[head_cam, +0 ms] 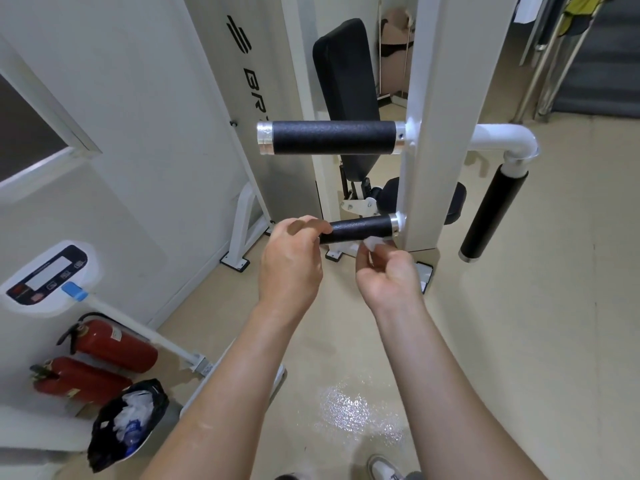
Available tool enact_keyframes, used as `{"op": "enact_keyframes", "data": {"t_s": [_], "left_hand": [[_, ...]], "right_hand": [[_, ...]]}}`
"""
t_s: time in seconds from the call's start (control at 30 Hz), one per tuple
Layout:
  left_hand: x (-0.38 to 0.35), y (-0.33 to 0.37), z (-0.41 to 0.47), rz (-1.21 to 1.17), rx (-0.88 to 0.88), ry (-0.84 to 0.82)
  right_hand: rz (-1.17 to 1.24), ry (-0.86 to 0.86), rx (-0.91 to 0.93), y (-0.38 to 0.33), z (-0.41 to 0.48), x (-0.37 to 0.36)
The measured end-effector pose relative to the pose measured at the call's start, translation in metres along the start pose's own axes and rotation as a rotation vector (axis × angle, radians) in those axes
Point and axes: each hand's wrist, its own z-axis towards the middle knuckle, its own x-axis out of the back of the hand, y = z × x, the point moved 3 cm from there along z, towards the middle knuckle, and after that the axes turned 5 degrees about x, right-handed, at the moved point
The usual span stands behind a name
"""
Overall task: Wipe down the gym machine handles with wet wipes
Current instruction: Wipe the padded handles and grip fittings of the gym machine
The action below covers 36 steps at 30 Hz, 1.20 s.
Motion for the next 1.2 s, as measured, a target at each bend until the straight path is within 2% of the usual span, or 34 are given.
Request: {"op": "enact_keyframes", "data": {"t_s": [0.13,0.2,0.37,0.53,0.7,0.9,1.2], "left_hand": [[0.001,0.005,-0.004,0.029,0.015,-0.030],[0.002,0.006,-0.006,0.031,-0.003,-0.022],[0.001,0.011,-0.009,0.091,-0.017,0.042],[0.001,0.015,-0.013,0.134,-0.039,0.056],[0.000,0.015,-0.008,0.187,0.009,0.007],[0.001,0.017,-0.012,0.194,0.010,0.024],[0.004,0.019,-0.011,0.180,0.020,-0.006]], "right_hand": [[-0.197,-0.095,-0.126,0.043,-0.007,0.001],[-0.174,-0.096,-0.190,0.048,-0.011,0.000],[0.001,0.021,0.006,-0.009,-0.011,0.004],[0.060,0.007,-0.030,-0.009,-0.028,0.012],[-0.076,0.016,0.077,-0.017,-0.034,0.027],[0.026,0.055,0.051,-0.013,-0.026,0.002],[-0.091,0.012,0.167,-0.028,-0.044,0.019]]}}
